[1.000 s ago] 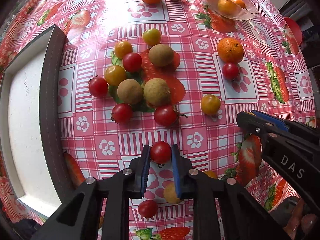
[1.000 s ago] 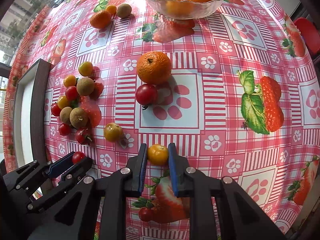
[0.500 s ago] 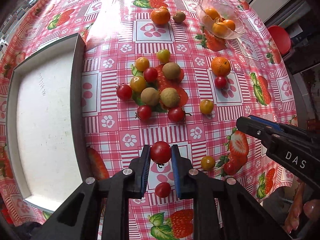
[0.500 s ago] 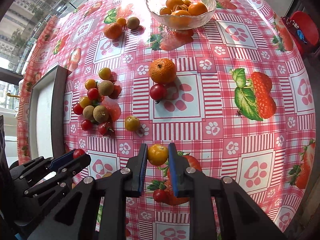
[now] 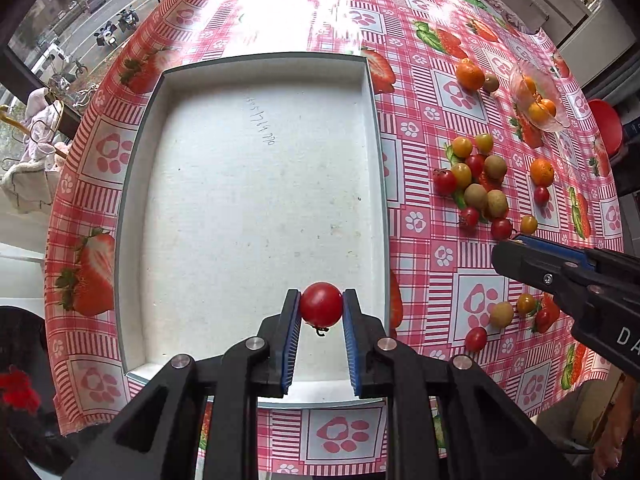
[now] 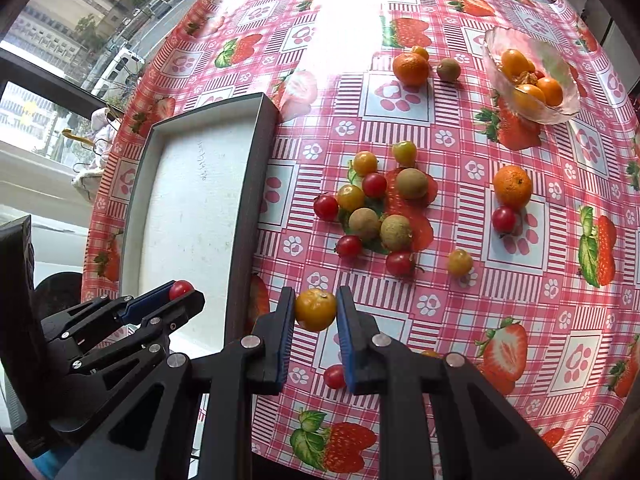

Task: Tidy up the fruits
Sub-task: 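Carry both tomatoes into the white tray and open the left tool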

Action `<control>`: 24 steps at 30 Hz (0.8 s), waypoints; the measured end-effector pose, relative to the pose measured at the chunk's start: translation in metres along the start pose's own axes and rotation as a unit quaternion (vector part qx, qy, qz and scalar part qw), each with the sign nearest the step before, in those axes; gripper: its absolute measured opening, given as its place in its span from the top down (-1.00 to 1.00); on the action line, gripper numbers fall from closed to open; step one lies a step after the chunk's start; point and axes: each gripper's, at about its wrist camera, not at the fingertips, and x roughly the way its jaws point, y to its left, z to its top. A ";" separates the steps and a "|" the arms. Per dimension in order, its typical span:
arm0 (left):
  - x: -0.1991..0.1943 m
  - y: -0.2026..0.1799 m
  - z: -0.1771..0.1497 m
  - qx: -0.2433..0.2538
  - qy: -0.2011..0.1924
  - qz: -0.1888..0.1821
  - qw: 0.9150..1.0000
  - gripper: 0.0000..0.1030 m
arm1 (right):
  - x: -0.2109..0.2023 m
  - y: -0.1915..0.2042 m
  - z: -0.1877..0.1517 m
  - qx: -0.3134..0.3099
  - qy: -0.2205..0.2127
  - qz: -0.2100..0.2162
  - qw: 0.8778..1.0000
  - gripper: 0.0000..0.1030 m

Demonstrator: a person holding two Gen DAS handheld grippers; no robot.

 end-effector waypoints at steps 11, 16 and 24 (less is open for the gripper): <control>0.032 0.081 -0.035 -0.033 0.044 0.043 0.998 0.57 | 0.070 0.099 -0.003 -0.093 0.067 0.026 0.993 0.57; 0.034 0.090 -0.048 -0.040 0.054 0.038 0.997 0.57 | 0.091 0.106 -0.004 -0.106 0.086 0.003 0.991 0.56; 0.015 0.099 -0.072 -0.030 0.032 0.067 0.997 -0.78 | 0.109 0.100 -0.005 -0.106 0.110 -0.018 0.988 0.44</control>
